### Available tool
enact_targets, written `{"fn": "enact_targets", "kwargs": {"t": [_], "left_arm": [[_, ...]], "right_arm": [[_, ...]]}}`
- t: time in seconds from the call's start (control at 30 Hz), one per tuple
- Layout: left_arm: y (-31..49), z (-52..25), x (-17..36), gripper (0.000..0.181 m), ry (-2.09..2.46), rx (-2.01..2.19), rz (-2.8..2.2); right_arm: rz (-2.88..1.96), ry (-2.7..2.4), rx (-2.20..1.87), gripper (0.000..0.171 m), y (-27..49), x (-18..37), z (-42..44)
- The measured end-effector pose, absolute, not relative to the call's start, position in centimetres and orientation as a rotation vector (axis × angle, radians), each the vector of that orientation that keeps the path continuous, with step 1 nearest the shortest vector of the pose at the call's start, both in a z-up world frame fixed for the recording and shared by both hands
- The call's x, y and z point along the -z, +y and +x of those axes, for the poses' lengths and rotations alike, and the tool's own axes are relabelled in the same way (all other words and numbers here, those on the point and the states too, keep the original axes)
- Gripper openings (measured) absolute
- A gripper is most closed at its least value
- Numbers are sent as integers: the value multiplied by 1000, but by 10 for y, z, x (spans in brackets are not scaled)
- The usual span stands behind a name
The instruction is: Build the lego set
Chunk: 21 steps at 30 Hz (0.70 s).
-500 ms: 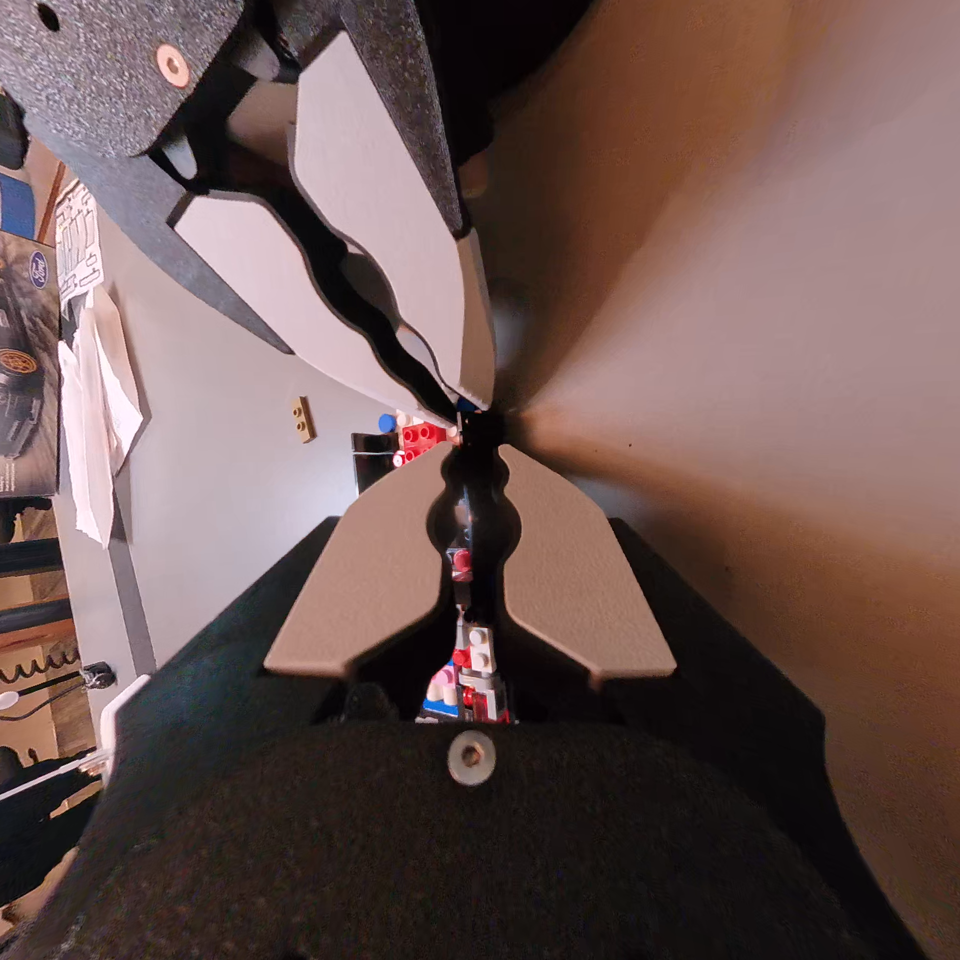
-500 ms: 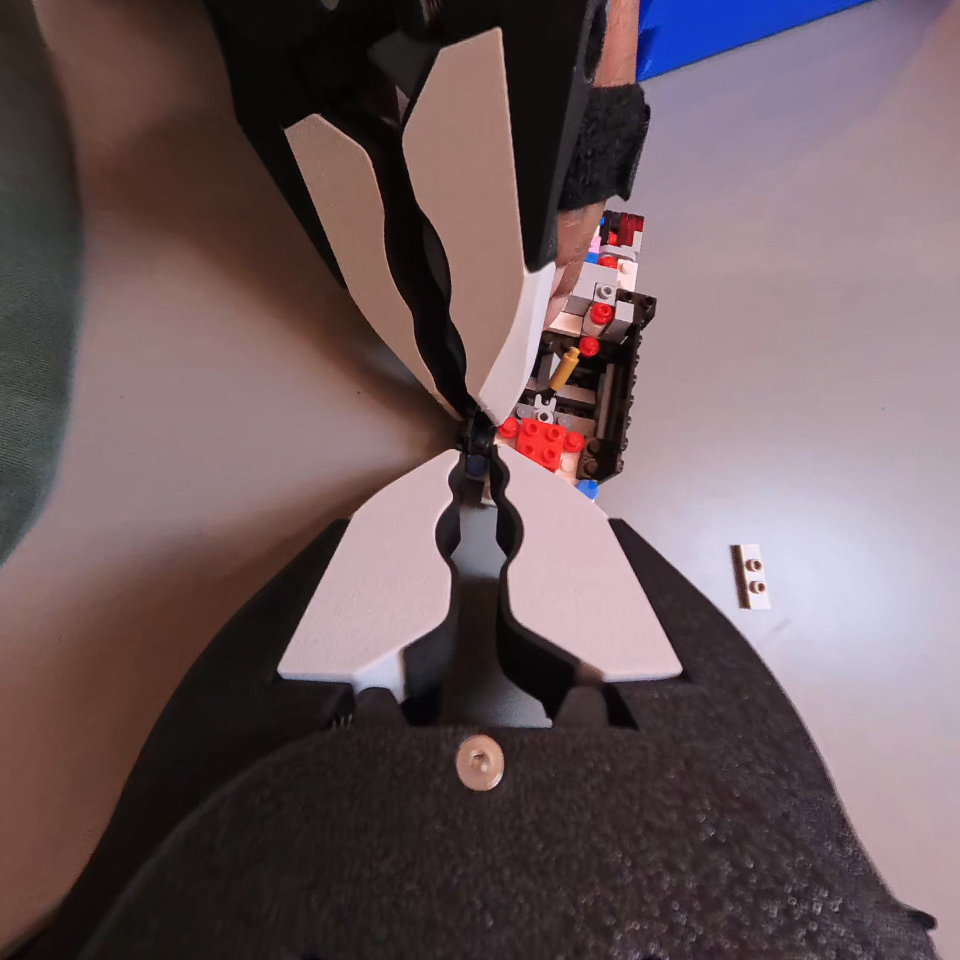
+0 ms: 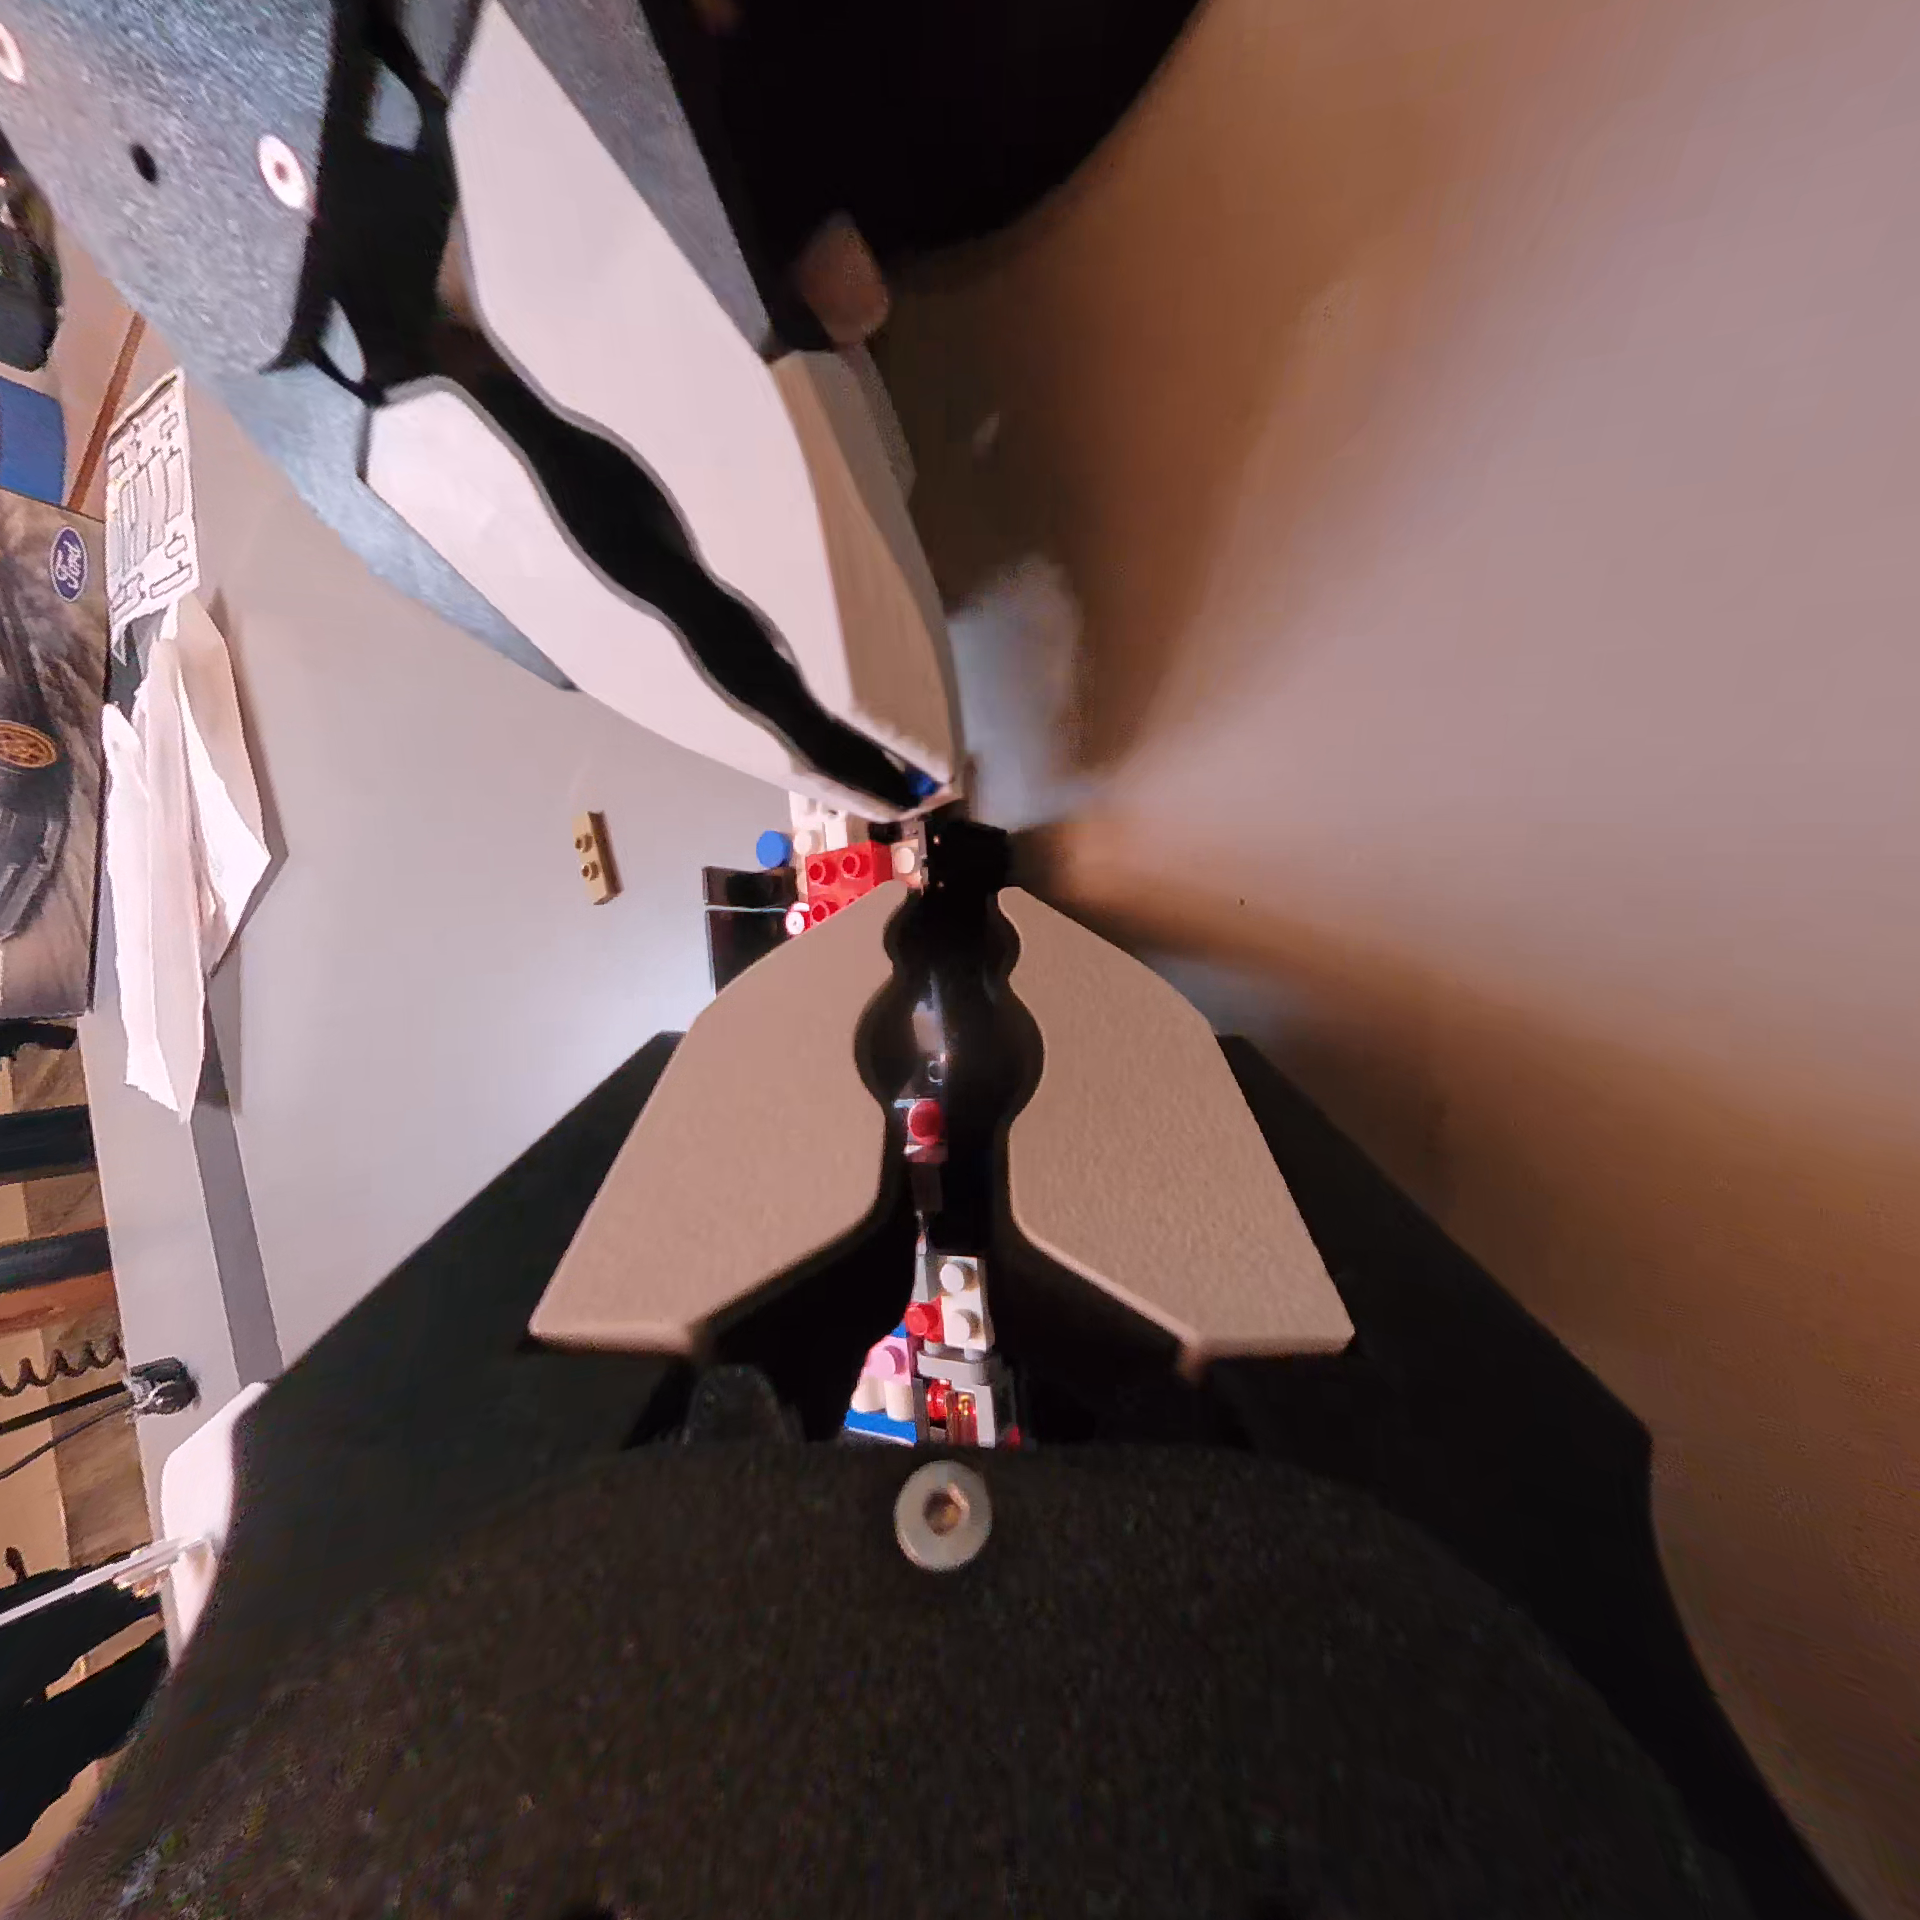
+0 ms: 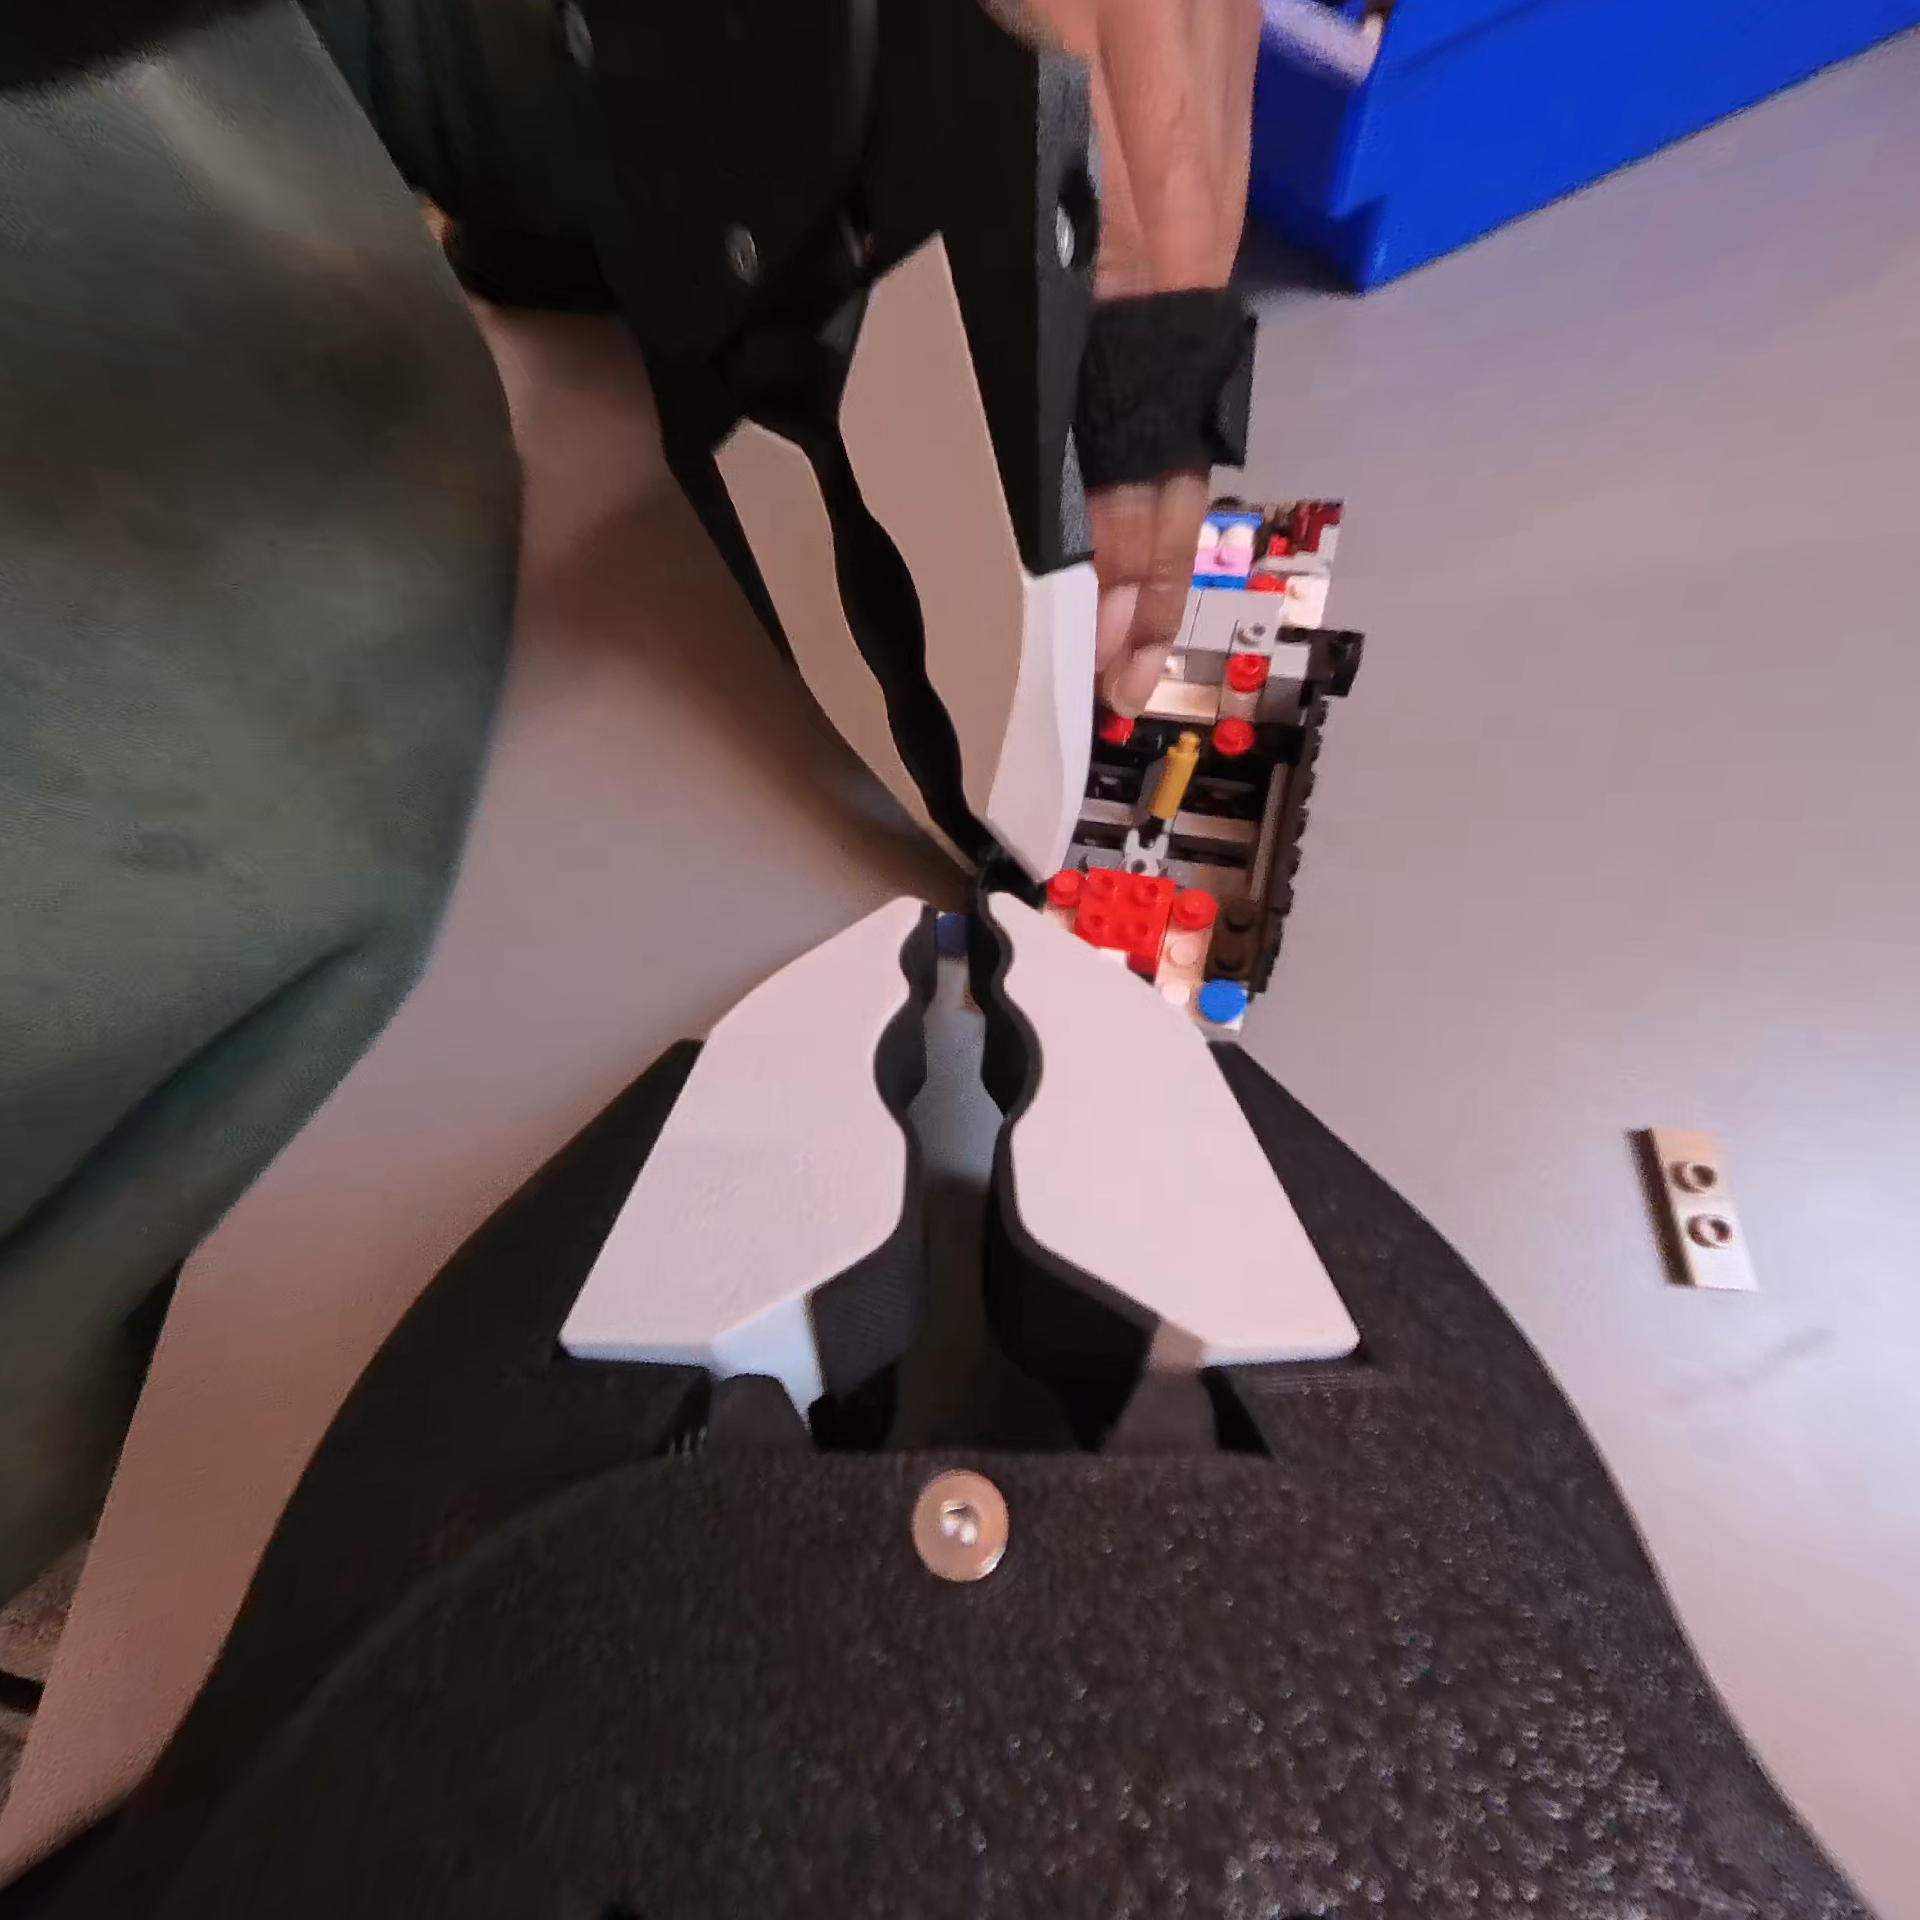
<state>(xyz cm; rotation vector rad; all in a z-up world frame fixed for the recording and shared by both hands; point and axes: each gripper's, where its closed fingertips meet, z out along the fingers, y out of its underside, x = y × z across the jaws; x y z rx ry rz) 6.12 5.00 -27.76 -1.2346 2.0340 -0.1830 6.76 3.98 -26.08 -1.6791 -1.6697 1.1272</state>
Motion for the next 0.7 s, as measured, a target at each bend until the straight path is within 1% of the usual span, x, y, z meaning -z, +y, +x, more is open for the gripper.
{"fn": "enact_targets", "kwargs": {"t": [0.47,0.6,0.7], "left_arm": [[52,53,277,11,2048,173,-1191],[52,51,276,20,2043,187,-1212],[48,53,266,23,1991,288,-1239]], "right_arm": [[-1601,-1562,-1135,6,46,245,64],[-1576,-1546,-1109,6,48,244,62],[-1536,-1551,-1063,6,49,243,61]]}}
